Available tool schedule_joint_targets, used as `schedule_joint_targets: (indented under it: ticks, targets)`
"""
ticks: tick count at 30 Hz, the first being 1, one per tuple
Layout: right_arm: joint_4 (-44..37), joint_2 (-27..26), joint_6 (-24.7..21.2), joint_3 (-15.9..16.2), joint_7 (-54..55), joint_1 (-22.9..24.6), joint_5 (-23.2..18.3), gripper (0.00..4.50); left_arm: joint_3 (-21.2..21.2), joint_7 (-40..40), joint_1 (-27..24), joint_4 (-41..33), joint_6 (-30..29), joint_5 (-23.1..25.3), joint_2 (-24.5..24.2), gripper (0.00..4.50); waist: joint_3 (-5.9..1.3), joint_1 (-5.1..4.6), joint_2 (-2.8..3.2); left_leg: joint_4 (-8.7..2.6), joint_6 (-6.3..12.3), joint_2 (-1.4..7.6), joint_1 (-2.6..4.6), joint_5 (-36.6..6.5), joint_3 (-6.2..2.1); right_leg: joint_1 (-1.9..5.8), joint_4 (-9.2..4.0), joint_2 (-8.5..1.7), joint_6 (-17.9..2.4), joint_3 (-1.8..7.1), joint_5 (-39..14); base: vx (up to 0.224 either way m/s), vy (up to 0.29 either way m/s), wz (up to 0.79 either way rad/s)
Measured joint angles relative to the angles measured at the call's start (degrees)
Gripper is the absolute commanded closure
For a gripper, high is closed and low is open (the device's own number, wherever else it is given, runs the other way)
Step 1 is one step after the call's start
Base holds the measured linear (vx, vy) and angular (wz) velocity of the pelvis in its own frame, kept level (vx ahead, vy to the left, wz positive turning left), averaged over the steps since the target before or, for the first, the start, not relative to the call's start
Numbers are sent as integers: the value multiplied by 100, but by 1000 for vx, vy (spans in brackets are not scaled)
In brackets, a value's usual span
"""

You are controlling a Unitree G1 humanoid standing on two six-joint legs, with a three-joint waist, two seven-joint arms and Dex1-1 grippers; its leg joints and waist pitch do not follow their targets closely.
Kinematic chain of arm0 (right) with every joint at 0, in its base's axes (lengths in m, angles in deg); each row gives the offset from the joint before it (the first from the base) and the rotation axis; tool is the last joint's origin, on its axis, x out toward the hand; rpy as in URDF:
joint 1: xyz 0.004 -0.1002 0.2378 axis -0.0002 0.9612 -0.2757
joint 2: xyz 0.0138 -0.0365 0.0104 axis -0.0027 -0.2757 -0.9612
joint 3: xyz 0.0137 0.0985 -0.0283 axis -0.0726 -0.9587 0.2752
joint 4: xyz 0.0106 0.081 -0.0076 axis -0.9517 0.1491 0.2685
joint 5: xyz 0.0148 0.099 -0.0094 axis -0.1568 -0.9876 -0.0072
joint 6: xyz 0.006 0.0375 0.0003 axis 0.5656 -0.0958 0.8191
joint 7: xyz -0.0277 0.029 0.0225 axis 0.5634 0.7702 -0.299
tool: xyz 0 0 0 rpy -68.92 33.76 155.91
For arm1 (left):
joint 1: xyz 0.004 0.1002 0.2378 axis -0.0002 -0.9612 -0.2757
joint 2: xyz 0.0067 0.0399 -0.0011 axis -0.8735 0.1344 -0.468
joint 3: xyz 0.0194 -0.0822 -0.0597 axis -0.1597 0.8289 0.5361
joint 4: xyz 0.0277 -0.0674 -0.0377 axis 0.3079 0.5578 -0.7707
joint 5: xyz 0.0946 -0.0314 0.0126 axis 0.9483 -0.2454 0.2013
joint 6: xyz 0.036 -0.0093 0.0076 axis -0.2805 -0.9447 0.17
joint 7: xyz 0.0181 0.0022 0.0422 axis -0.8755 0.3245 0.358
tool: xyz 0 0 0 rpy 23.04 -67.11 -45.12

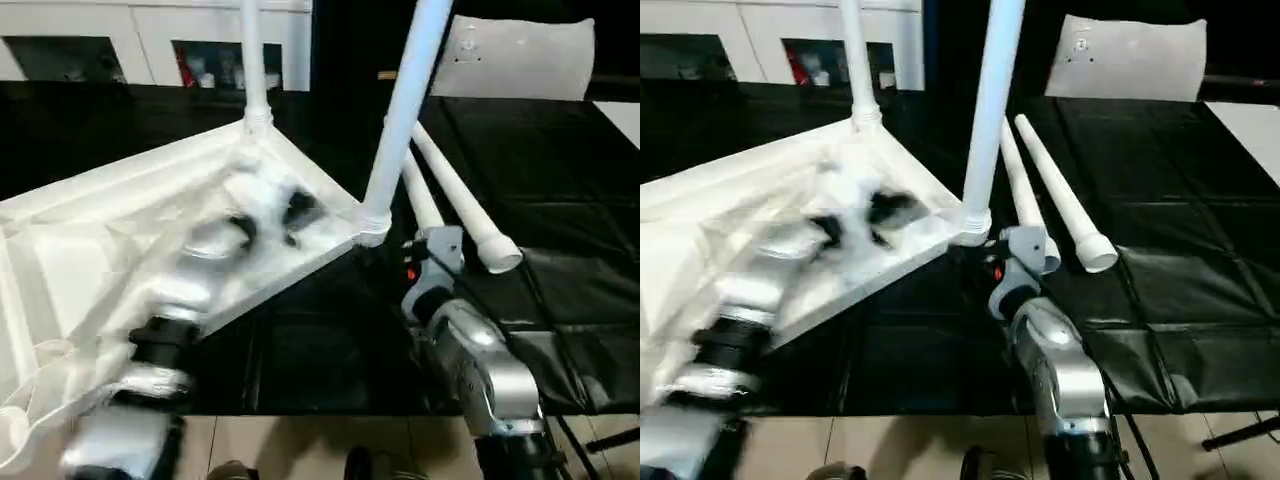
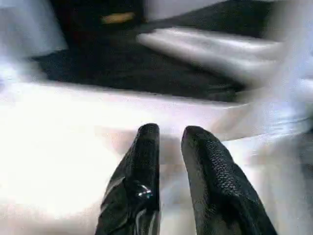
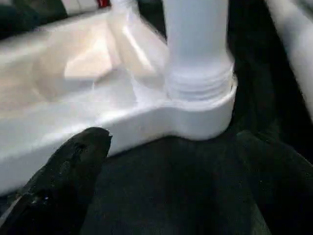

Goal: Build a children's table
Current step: Rotate leg to tighten, then rotate table base

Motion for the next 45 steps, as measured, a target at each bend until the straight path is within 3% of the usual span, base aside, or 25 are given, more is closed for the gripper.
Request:
schedule_joint_targets:
  ticks: [5,10,12,15,18,22,29,36,39,45]
  targets:
    - [-142,168,-343,340,-211,64,43,0,492,466,-394,-504,-383,405,-587,401,0,69,1,4,-6,-1,0,-1,-13,0,-6,2,0,-2,0,0,0,0]
    - [-130,224,-627,617,-287,30,71,0,804,770,-1214,-901,-993,952,-1716,444,-2,31,-4,4,-17,4,0,-7,-13,6,-4,12,-3,4,1,0,0,0]
    - [-91,270,-730,658,-313,0,83,0,900,775,-1483,-900,-1194,1113,-2040,448,-2,58,-4,6,-30,6,6,-10,-15,6,-4,14,-2,3,1,0,0,0]
    - [69,218,-734,741,-312,-136,175,0,890,741,-1785,-864,-1312,1244,-2167,448,-4,107,-6,20,-41,4,11,-3,-29,9,-3,15,-3,6,2,0,0,0]
    - [414,63,-675,776,-202,-358,223,0,811,566,-2090,-873,-1513,1296,-2254,448,-10,89,-15,34,-42,5,8,-3,-29,13,-2,15,-8,11,6,0,0,0]
    - [856,-31,-540,767,-132,-723,227,0,739,53,-2297,-1119,-1927,911,-2254,448,-12,94,-17,43,-42,-3,15,-3,-29,23,4,15,-10,37,8,0,0,0]
    - [1759,-135,-159,715,-125,-1166,299,0,495,-1020,-2571,-1684,-2093,400,-2423,448,-18,55,-28,45,-44,-8,26,-2,-10,14,60,41,-5,118,5,0,0,0]
    - [2490,-152,226,580,-168,-1536,394,0,-33,-2520,-2895,-2757,-2664,-630,-2732,448,-22,8,-35,46,-51,1,64,2,1,19,76,58,-7,134,4,0,0,0]
    - [2727,-152,326,503,-144,-1680,425,0,-277,-2826,-2882,-2971,-2723,-790,-2680,448,-23,-20,-36,46,-51,-2,69,2,7,24,76,57,-8,142,5,0,0,0]
    - [3013,-188,578,433,-109,-1885,427,0,-765,-2937,-2382,-2808,-2799,-869,-2226,448,-22,-84,-36,47,-57,-2,88,6,8,24,82,60,-12,144,7,0,0,0]
